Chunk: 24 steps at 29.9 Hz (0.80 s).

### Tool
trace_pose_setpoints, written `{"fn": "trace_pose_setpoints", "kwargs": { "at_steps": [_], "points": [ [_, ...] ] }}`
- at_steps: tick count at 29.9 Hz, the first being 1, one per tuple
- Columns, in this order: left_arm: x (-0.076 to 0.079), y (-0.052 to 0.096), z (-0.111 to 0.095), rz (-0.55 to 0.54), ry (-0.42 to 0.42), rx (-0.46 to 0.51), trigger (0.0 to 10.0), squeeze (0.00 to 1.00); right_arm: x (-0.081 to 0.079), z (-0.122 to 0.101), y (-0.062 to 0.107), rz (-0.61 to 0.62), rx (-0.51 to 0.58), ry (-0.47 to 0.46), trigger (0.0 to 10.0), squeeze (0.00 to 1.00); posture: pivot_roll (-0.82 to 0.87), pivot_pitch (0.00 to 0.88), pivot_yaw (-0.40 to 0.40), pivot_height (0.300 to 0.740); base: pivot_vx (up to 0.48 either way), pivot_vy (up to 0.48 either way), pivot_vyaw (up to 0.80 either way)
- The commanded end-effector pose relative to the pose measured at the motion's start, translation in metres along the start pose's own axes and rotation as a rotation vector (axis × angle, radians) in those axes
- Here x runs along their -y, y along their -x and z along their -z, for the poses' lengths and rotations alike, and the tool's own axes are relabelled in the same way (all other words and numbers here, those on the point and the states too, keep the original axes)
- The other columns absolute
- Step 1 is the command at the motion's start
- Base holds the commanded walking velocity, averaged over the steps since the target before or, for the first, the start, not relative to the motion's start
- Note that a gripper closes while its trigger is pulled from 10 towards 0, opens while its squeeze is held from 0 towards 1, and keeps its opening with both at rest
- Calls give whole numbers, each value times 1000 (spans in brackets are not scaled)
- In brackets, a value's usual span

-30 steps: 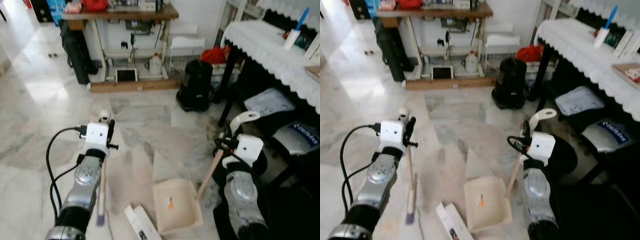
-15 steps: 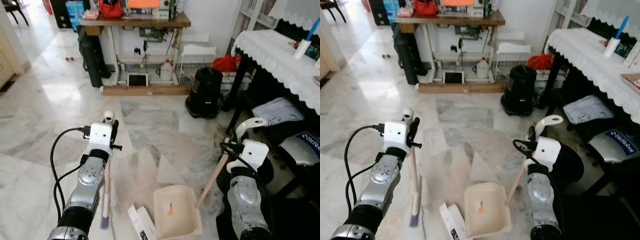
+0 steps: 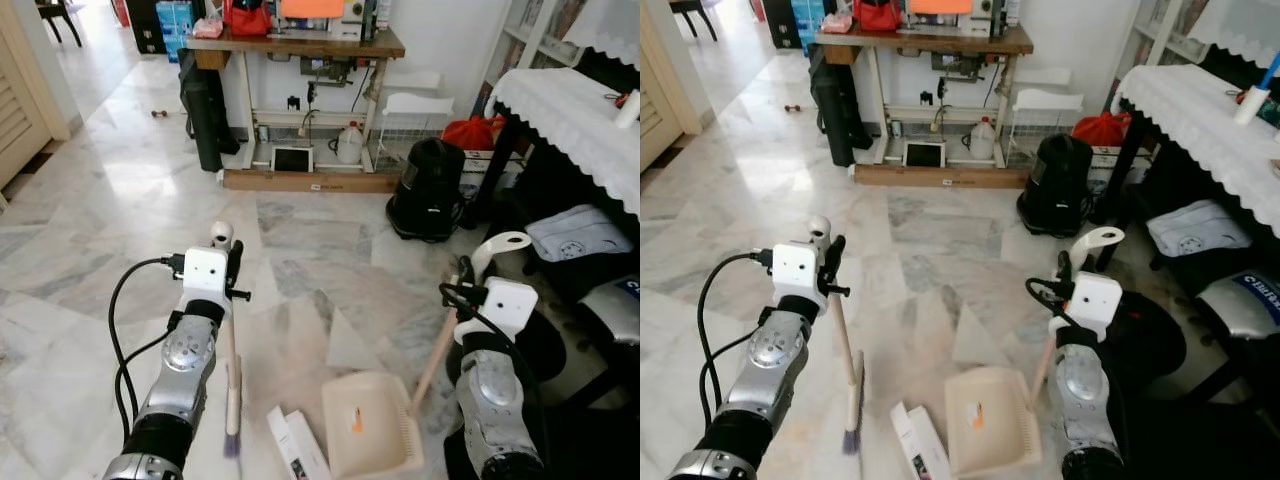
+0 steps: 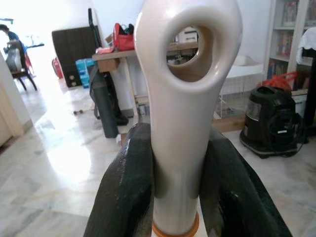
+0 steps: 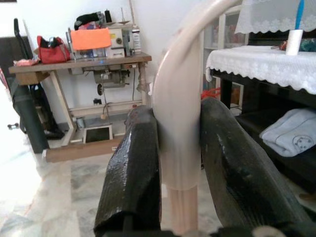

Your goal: Sweep floor

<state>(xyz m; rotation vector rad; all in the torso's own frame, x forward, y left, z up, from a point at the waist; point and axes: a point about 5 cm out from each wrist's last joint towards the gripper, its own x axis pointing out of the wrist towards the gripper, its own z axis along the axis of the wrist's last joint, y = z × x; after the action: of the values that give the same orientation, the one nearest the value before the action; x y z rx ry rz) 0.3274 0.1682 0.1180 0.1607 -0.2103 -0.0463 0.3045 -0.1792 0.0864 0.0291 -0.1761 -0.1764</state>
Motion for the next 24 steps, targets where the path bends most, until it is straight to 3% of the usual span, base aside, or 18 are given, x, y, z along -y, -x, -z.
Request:
{"fn": "trace_pose_setpoints", "kwargs": {
  "at_steps": [1, 7, 13, 21, 24],
  "points": [
    [5, -5, -8, 17, -7, 38, 10000, 0, 5, -7, -4, 18, 38, 1, 10000, 0, 102, 0, -30, 740, 0, 398, 0],
    [4, -5, -8, 15, -8, 38, 10000, 0, 6, -6, -5, 30, 30, -6, 10000, 0, 101, 0, -29, 740, 0, 399, 0],
    [4, -5, -9, 17, -9, 41, 10000, 0, 7, -7, -5, 36, 34, -10, 10000, 0, 103, 0, -28, 740, 0, 401, -749],
    [3, -5, -10, 19, -11, 44, 10000, 0, 7, -6, -5, 42, 33, -4, 10000, 0, 105, 0, -25, 740, 0, 357, 0],
    [3, -6, -10, 22, -18, 48, 10000, 0, 7, -7, -5, 46, 33, -5, 10000, 0, 105, 0, -25, 740, 0, 0, 0]
  ]
}}
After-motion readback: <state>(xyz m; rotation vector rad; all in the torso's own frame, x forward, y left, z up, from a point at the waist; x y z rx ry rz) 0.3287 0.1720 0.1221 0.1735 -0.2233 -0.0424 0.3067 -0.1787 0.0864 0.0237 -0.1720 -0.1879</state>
